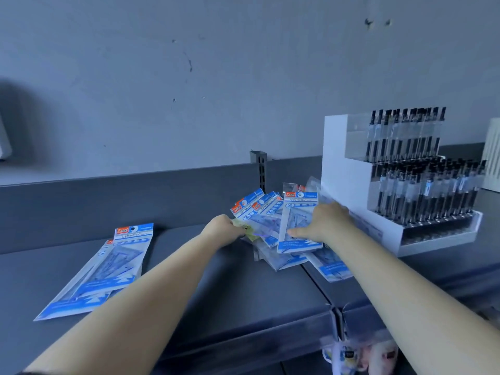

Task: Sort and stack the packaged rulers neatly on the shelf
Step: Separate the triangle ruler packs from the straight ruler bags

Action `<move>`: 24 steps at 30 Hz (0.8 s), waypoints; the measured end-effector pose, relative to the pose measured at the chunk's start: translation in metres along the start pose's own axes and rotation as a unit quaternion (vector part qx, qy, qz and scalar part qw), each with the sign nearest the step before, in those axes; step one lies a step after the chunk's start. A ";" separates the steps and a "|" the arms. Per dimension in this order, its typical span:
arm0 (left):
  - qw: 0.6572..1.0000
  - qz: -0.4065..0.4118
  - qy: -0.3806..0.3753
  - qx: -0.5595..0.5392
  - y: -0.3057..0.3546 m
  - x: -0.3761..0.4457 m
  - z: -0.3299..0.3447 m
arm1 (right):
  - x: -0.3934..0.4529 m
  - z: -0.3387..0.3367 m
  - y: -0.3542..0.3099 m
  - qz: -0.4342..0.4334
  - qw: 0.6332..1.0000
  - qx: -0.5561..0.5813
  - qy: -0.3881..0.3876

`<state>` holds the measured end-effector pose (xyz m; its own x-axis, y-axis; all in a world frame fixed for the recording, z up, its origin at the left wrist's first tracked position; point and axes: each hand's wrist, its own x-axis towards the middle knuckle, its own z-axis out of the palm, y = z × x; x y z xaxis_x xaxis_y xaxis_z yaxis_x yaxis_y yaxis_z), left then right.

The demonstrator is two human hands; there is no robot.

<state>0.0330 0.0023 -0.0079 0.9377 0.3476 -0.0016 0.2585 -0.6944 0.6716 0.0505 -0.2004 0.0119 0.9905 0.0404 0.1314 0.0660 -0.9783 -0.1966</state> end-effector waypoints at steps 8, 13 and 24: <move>0.999 0.017 0.036 -0.023 0.005 0.009 0.014 | 0.021 0.002 0.002 0.010 0.995 0.098 -0.012; 0.996 0.032 -0.042 -0.075 0.014 0.011 0.021 | 0.025 0.004 0.002 -0.015 0.974 0.217 0.066; 0.962 0.007 0.073 -0.262 0.017 0.003 -0.031 | 0.024 0.003 -0.010 -0.039 0.831 0.547 0.091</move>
<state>0.0333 0.0112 0.0267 0.8876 0.4519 0.0893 0.0574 -0.3008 0.9520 0.0745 -0.1890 0.0140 0.9499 -0.0330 0.3108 0.2985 -0.1989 -0.9334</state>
